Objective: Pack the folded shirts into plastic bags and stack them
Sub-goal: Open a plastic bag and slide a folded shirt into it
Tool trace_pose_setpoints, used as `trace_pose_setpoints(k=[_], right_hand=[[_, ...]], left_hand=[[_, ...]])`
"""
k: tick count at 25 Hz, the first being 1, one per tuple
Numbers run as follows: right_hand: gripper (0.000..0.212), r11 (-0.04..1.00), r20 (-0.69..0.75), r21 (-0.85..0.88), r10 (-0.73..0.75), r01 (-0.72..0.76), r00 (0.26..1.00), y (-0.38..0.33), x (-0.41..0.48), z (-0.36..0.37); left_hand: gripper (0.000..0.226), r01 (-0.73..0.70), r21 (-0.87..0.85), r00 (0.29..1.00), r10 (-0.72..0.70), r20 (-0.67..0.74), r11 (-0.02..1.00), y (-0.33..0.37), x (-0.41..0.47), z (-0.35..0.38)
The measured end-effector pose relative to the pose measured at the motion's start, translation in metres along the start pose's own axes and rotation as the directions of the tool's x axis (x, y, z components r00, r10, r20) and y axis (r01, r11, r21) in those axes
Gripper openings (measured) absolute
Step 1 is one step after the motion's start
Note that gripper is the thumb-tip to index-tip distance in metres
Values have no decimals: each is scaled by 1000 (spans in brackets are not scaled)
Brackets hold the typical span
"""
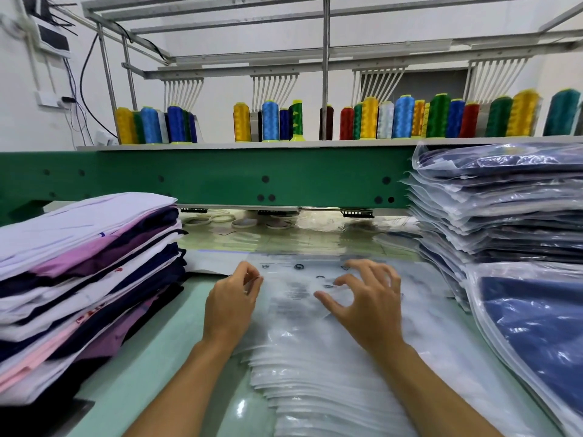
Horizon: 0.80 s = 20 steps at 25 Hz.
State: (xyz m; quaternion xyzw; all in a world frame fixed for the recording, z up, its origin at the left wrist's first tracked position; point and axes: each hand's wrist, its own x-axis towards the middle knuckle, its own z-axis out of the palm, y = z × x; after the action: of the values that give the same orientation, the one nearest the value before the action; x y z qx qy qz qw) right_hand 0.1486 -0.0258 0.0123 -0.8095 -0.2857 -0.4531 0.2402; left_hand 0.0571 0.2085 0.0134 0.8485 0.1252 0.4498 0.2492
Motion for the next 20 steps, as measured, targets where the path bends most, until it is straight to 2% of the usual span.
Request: trace_pose_setpoints(k=[2,4,7,8,10,12,14,16,18,20], right_hand=[[23,996,18,79,-51,50,999,-2,0,0],[40,985,36,162,-63,57,997,-1,3,0],[46,952,43,170,-265,254,963,-1,5,-3],[47,952,73,167,-271,256,960,-4,6,-4],[65,978,100,132,-176,162,979,-5,5,0],[74,992,47,115,-66,60,997,-1,2,4],[63,982,-27,181,57,-51,998,1,2,2],[49,968,-72,204,164,-147,984,2,3,-2],[37,968,-4,152,202,-199,979,3,2,-7],[17,986,145,27,157,-163,977,5,0,-6]], left_hand=[[20,-28,23,999,28,-21,999,1,2,-1],[29,-91,99,995,93,-23,991,-2,5,-3],[61,-95,202,994,81,77,975,0,6,-7],[75,-89,247,992,64,107,965,1,6,-8],[88,-121,295,990,95,101,948,2,5,-11],[81,-173,272,985,174,22,946,6,5,-11],[65,-144,253,982,170,-82,957,9,6,-11],[53,-80,264,989,110,-100,961,7,7,-12],[39,-46,350,999,41,22,936,4,8,-14],[24,-91,317,967,8,253,944,-1,6,-11]])
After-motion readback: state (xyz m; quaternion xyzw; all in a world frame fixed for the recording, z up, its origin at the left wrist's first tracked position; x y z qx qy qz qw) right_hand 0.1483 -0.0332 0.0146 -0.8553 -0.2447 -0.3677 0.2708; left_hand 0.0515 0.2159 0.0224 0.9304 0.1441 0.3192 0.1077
